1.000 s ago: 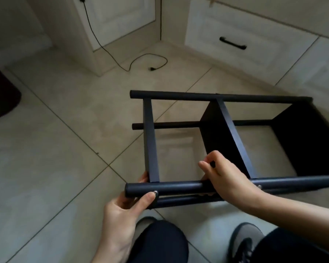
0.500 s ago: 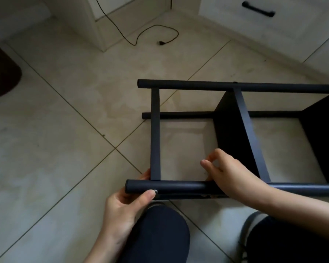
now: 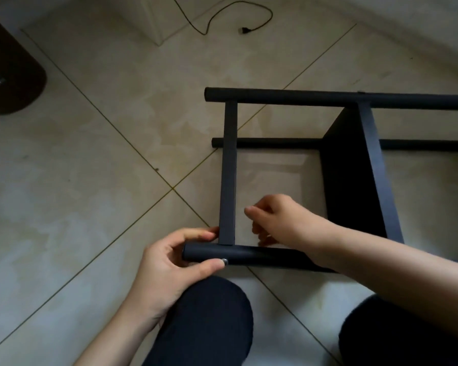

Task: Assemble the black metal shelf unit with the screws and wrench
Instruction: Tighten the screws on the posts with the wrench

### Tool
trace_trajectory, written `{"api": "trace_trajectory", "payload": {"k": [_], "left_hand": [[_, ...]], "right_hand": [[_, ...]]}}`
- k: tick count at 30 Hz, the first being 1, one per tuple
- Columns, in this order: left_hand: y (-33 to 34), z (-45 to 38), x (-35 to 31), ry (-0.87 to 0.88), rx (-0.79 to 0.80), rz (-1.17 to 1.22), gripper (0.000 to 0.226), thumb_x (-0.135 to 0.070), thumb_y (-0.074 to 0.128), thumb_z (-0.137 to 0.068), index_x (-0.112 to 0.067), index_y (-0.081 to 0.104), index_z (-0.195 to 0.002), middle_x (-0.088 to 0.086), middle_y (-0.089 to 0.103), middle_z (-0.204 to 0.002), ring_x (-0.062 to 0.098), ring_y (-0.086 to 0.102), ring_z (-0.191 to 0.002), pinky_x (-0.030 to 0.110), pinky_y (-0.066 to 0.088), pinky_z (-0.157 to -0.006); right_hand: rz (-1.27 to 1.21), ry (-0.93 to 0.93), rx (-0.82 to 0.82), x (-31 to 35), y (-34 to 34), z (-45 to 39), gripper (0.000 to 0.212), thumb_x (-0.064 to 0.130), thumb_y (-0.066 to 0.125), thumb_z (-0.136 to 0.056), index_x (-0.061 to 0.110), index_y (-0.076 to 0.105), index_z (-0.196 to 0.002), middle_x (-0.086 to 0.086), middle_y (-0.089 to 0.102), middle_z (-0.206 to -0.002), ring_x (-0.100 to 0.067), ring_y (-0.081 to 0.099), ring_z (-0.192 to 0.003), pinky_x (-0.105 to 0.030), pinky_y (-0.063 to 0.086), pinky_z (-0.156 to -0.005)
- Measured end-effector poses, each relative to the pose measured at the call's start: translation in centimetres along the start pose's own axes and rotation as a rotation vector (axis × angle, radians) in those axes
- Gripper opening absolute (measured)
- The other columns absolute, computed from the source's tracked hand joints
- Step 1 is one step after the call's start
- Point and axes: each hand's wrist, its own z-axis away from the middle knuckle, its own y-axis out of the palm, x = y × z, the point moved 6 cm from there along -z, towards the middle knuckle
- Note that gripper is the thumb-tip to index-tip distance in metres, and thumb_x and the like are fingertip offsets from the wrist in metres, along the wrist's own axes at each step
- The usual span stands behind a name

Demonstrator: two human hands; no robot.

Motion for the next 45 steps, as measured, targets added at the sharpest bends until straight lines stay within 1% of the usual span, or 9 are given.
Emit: {"api": "trace_trajectory", "payload": {"k": [4,10,13,17,23,35,38,41,45], "left_hand": [[-0.4,-0.3,-0.9,0.042,0.086,-0.191,0.052,-0.025,0.099,-0.053,-0.037,0.077,-0.099,-0.011,0.077,-0.102,0.008,0.072,-0.098,0.015,0.054,-0.083],[-0.8,-0.2,-2.1,0.201,0.181,-0.624,0.062,-0.064,0.077,-0.070,-0.055,0.057,-0.128,-0.037,0.052,-0.135,-0.010,0.049,-0.127,0.004,0.034,-0.103],[-0.1,-0.1,-2.7,0.368,0.280,-0.872,0.075,-0.064,0.062,-0.083,-0.047,0.034,-0.151,-0.034,0.025,-0.157,-0.006,0.025,-0.146,0.022,0.025,-0.116],[0.7,-0.4,-3.0,0.560,0.373,-1.060,0.072,-0.055,0.053,-0.092,-0.032,0.029,-0.157,-0.017,0.018,-0.166,0.011,0.009,-0.155,0.050,0.021,-0.122],[1.3,-0.6,-2.2,0.638,0.344,-0.939,0.063,-0.040,0.060,-0.089,-0.022,0.044,-0.148,-0.002,0.032,-0.162,0.019,0.017,-0.154,0.048,0.014,-0.125],[1.4,-0.7,-1.9,0.737,0.307,-0.917,0.059,-0.035,0.065,-0.088,-0.015,0.052,-0.142,0.006,0.041,-0.156,0.028,0.027,-0.151,0.053,0.032,-0.118],[1.3,-1.0,-2.0,0.747,0.333,-0.937,0.060,-0.036,0.067,-0.087,-0.013,0.054,-0.141,0.007,0.042,-0.156,0.028,0.027,-0.151,0.053,0.035,-0.116],[1.3,-1.6,-2.3,0.750,0.379,-0.985,0.060,-0.042,0.067,-0.086,-0.016,0.057,-0.140,0.005,0.042,-0.155,0.027,0.021,-0.153,0.046,0.036,-0.117],[1.4,-2.4,-2.7,0.742,0.476,-1.038,0.061,-0.048,0.066,-0.084,-0.022,0.058,-0.139,0.006,0.041,-0.153,0.027,0.016,-0.154,0.039,0.040,-0.110]], "right_hand": [[0.051,0.156,0.134,-0.5,1.6,-0.7,0.029,0.043,0.050,-0.100,0.018,0.062,-0.089,0.008,0.070,-0.071,-0.008,0.064,-0.066,-0.020,0.053,-0.059],[-0.018,0.261,0.244,-1.0,2.2,-0.5,0.028,0.042,0.056,-0.097,0.016,0.063,-0.090,0.009,0.072,-0.063,-0.012,0.066,-0.072,-0.028,0.052,-0.070],[-0.059,0.273,0.275,-1.3,2.3,-0.1,0.026,0.041,0.057,-0.097,0.017,0.064,-0.090,0.005,0.076,-0.073,-0.015,0.070,-0.084,-0.030,0.054,-0.074],[-0.096,0.275,0.302,-1.7,2.5,0.2,0.024,0.040,0.060,-0.096,0.017,0.066,-0.090,0.008,0.074,-0.070,-0.011,0.066,-0.076,-0.024,0.052,-0.062],[-0.130,0.252,0.347,-1.7,2.4,0.2,0.019,0.035,0.064,-0.094,0.016,0.068,-0.095,0.006,0.075,-0.076,-0.014,0.069,-0.083,-0.022,0.054,-0.059],[-0.116,0.230,0.472,-1.1,3.6,-0.6,0.024,0.008,0.061,-0.090,0.017,0.065,-0.068,0.001,0.067,-0.066,-0.014,0.064,-0.069,-0.025,0.051,-0.065],[-0.152,0.196,0.484,-1.4,3.9,-0.6,0.015,0.009,0.061,-0.091,0.016,0.067,-0.079,-0.001,0.070,-0.078,-0.012,0.065,-0.071,-0.020,0.051,-0.063],[-0.225,0.160,0.457,-1.8,3.9,-0.9,0.007,0.013,0.062,-0.093,0.012,0.069,-0.095,-0.006,0.070,-0.092,-0.016,0.065,-0.082,-0.021,0.050,-0.077],[-0.220,0.160,0.425,-2.5,3.4,-1.1,0.013,0.021,0.065,-0.091,0.010,0.069,-0.096,-0.004,0.071,-0.086,-0.016,0.064,-0.081,-0.025,0.047,-0.075]]}}
